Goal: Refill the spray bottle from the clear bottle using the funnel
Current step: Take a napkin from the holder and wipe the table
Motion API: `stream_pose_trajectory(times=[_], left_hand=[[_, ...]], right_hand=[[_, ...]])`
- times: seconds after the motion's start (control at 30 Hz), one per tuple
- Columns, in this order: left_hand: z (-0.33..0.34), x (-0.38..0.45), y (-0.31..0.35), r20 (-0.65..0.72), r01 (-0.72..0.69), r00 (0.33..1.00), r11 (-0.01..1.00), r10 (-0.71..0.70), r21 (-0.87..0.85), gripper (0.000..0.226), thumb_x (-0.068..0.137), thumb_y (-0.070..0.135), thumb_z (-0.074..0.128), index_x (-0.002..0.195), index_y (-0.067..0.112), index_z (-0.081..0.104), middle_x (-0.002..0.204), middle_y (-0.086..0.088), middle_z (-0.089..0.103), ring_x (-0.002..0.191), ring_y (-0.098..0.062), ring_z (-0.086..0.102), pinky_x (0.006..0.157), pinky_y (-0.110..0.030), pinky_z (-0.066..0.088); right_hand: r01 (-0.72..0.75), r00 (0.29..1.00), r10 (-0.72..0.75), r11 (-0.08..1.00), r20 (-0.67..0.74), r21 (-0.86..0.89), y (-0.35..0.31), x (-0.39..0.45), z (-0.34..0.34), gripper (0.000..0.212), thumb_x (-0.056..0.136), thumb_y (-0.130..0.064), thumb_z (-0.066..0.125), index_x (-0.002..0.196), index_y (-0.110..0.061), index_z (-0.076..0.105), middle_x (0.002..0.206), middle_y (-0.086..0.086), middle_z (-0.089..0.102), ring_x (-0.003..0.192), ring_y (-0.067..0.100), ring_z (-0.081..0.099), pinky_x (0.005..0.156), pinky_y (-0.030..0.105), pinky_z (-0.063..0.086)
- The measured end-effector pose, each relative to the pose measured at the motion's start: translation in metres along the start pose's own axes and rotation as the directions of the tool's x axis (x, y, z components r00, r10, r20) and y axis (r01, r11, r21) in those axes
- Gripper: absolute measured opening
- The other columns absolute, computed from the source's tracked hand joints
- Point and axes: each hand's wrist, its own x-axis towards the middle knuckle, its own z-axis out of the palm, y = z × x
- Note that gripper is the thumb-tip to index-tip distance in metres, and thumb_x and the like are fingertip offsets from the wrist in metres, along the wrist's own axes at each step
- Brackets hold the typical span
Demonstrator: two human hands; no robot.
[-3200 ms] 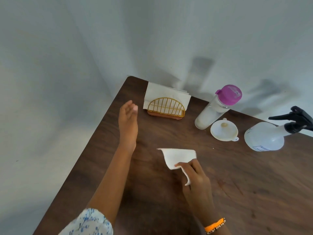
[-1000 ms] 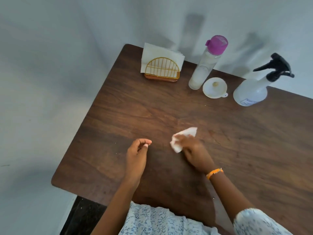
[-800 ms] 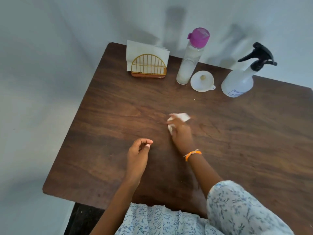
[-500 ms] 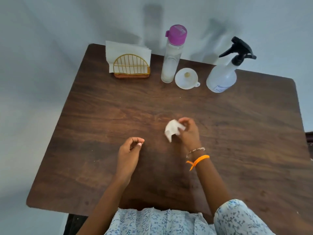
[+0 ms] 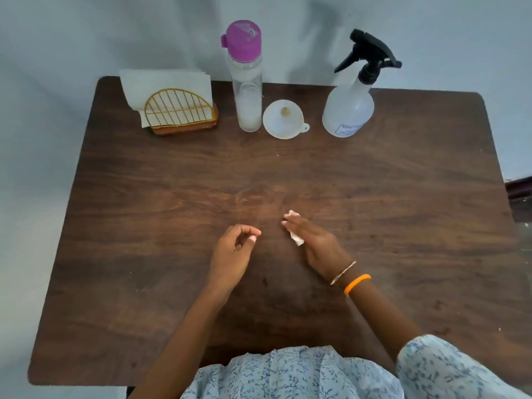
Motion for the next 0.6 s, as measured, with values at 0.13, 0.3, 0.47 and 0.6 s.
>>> stream_pose_trajectory(times=[0.13,0.3,0.47,0.6], left_hand=[[0.008,0.002,-0.003,0.018,0.037,0.999,0.999,-0.037,0.022,0.018,0.091,0.011,0.053,0.089,0.022,0.066,0.102,0.005,0.064,0.092,0.0,0.057,0.071,-0.009,0.041],[0.013,0.004,0.005,0.002,0.012,1.0,1.0,-0.012,-0.004,0.019,0.091,0.007,0.052,0.087,0.019,0.066,0.096,0.004,0.064,0.08,0.01,0.056,0.067,0.001,0.039],[0.012,0.009,0.009,-0.022,-0.024,0.999,1.0,0.024,-0.008,0.021,0.09,0.005,0.052,0.085,0.02,0.066,0.094,0.004,0.065,0.076,0.013,0.055,0.069,0.001,0.038],[0.013,0.007,0.008,-0.013,-0.024,1.0,1.0,0.024,-0.008,0.024,0.09,0.005,0.053,0.081,0.025,0.064,0.093,0.005,0.064,0.075,0.013,0.054,0.069,0.002,0.037]], right_hand=[[-0.248,0.908,0.25,0.968,-0.336,0.048,0.03,0.025,-0.031,0.031,0.073,-0.003,0.045,0.092,-0.001,0.069,0.114,0.019,0.063,0.105,0.018,0.05,0.095,0.011,0.036],[-0.271,0.917,0.251,0.962,-0.309,-0.025,-0.009,0.049,0.009,0.04,0.078,-0.012,0.051,0.112,0.006,0.06,0.122,0.026,0.056,0.118,0.032,0.049,0.102,0.032,0.036],[-0.045,0.997,0.022,0.945,-0.075,-0.323,-0.019,0.0,0.022,0.045,0.094,-0.031,0.037,0.135,-0.015,0.046,0.144,-0.002,0.043,0.134,0.015,0.034,0.111,0.048,0.013],[0.025,0.989,-0.038,0.996,-0.142,-0.09,0.014,0.008,-0.009,0.035,0.097,-0.023,0.038,0.102,-0.009,0.07,0.113,0.008,0.068,0.11,0.02,0.059,0.1,0.03,0.04]])
